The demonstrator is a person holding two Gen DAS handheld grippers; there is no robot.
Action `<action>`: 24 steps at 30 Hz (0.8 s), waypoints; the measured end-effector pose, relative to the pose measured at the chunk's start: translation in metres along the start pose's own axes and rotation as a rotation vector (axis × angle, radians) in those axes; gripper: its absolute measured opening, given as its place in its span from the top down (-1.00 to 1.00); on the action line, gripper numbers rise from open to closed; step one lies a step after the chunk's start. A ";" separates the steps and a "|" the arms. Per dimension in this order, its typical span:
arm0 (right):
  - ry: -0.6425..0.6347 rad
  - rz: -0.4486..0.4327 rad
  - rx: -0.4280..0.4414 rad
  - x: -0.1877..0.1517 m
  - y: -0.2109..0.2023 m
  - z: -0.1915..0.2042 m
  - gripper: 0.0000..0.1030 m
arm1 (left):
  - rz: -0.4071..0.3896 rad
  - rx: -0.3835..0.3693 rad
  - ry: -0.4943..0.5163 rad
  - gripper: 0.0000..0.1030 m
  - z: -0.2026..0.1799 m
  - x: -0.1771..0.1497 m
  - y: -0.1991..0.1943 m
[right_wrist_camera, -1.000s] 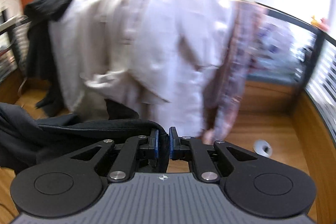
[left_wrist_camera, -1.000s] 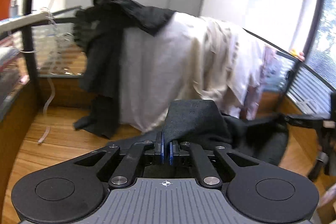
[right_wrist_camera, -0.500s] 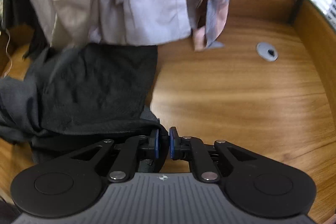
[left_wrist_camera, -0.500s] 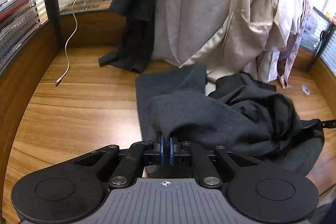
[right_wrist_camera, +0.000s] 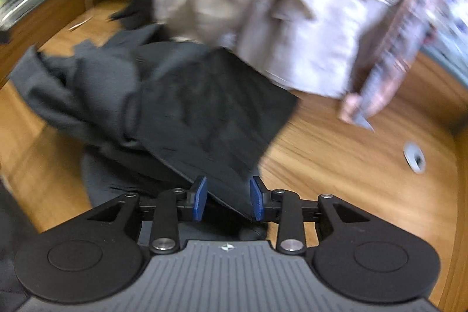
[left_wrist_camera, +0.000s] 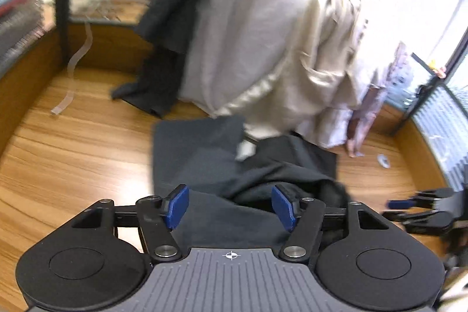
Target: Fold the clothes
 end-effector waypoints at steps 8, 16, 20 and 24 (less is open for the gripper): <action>-0.229 0.005 0.017 0.018 0.019 0.038 0.29 | 0.010 -0.039 0.022 -0.66 -0.048 0.003 0.039; -0.345 0.020 0.005 0.018 0.037 0.054 0.29 | 0.077 -0.035 0.056 -0.81 -0.093 -0.004 0.092; -0.368 0.017 -0.006 0.020 0.043 0.056 0.29 | 0.124 -0.023 0.040 -0.83 -0.108 -0.005 0.121; -0.360 0.012 -0.014 0.025 0.047 0.054 0.43 | 0.116 0.023 0.008 -0.78 -0.113 -0.002 0.134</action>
Point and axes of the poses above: each gripper's, at about its wrist camera, not at the fingertips, and y roughly the way its jaws point, z to its left, x to its top, the point moved 4 cm from there along y, roughly the way its jaws point, and after that the axes turned 12 degrees about z, right-handed, at the moved point
